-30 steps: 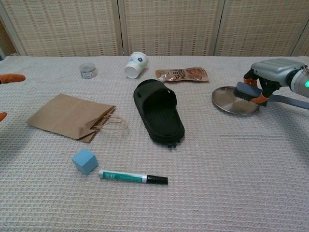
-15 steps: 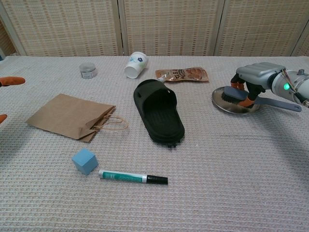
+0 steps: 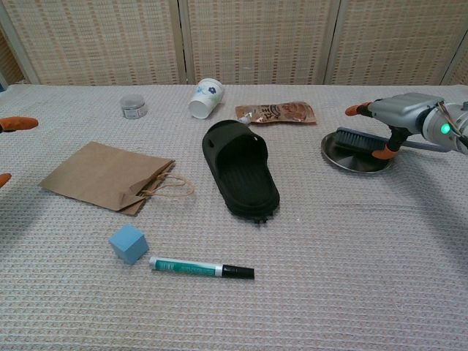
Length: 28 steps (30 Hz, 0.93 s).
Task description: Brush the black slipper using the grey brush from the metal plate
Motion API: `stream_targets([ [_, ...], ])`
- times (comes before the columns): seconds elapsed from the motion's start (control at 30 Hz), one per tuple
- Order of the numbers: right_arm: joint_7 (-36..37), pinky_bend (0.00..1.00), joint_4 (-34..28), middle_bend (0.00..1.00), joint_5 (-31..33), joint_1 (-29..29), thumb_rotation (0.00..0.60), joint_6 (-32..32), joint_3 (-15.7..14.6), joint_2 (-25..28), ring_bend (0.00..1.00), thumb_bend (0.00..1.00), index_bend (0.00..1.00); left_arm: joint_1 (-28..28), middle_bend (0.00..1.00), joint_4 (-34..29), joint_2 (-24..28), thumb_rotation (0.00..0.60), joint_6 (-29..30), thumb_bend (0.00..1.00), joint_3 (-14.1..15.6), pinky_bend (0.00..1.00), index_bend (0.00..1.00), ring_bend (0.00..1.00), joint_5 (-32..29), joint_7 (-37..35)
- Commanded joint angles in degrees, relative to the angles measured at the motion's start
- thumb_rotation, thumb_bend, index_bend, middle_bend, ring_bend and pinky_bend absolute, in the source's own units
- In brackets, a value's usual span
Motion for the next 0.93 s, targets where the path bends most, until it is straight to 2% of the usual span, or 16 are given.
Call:
stream_targets([
  [0.03,-1.94,0.33,-3.21,0.00,2.07,-0.50,0.600,0.60,0.08,2.19,0.00,0.24,0.00,0.18,0.00,-0.27,0.16,0.600,0.11,0.49,-0.04,0.05,0.00,0.00,0.03,0.04],
  [0.17,-0.52,0.25,-10.81,0.00,1.60,-2.33,0.600,3.24,0.36,6.91,0.00,0.21,0.00,1.35,0.00,-1.70,1.72,0.600,2.03,0.49,0.10,0.05,0.00,0.00,0.47,0.60],
  [0.27,4.05,0.16,-21.50,0.00,-3.62,-7.02,0.600,10.48,-0.07,13.17,0.00,0.19,0.00,4.04,0.00,-3.27,4.22,0.600,5.65,0.49,0.18,0.05,0.00,0.00,-0.10,2.17],
  [0.33,8.09,0.13,-28.66,0.00,-9.98,-12.05,0.600,17.51,-2.25,17.81,0.00,0.18,0.00,6.92,0.00,-4.89,5.84,0.600,8.83,0.49,0.00,0.06,0.00,0.00,-1.65,2.79],
  [0.43,11.48,0.06,-35.42,0.00,-18.88,-19.92,0.600,28.36,-7.28,23.53,0.00,0.17,0.00,11.36,0.00,-6.16,6.91,0.600,14.86,0.49,-0.13,0.06,0.00,0.00,-2.65,2.75],
  [0.5,12.44,0.02,-37.17,0.00,-22.61,-23.49,0.600,33.28,-9.74,25.62,0.00,0.17,0.00,13.16,0.00,-6.56,7.27,0.600,17.02,0.49,0.14,0.06,0.00,0.00,-2.63,2.31],
  [0.6,13.17,0.00,-37.73,0.00,-24.37,-25.45,0.600,35.87,-10.97,26.66,0.00,0.17,0.00,14.06,0.00,-6.86,7.56,0.600,17.86,0.49,0.31,0.06,0.00,0.00,-2.71,2.08],
  [0.67,14.52,0.00,-38.36,0.00,-26.79,-30.02,0.600,42.11,-12.89,28.14,0.00,0.17,0.00,15.79,0.00,-8.52,8.91,0.600,18.91,0.49,0.73,0.07,0.00,0.00,-3.35,2.58],
  [0.7,13.78,0.00,-39.46,0.00,-25.73,-36.00,0.600,49.11,-14.38,29.94,0.00,0.17,0.00,17.21,0.00,-10.52,10.68,0.600,21.50,0.49,0.79,0.07,0.00,0.00,-2.71,3.94],
  [0.73,13.55,0.00,-41.42,0.00,-27.17,-37.57,0.600,51.31,-15.28,31.08,0.00,0.16,0.00,17.87,0.00,-11.58,11.41,0.600,22.74,0.49,1.01,0.07,0.00,0.00,-1.99,4.56],
  [0.8,14.51,0.00,-43.41,0.00,-27.82,-38.94,0.600,53.03,-15.15,32.00,0.00,0.14,0.00,18.38,0.00,-12.89,12.23,0.600,23.19,0.48,1.13,0.07,0.00,0.00,-1.46,4.72],
  [0.93,10.36,0.00,-45.86,0.00,-26.88,-39.99,0.600,51.95,-15.34,34.35,0.00,0.14,0.00,18.19,0.00,-14.19,13.11,0.600,20.49,0.49,1.28,0.07,0.00,0.00,-1.92,5.05],
])
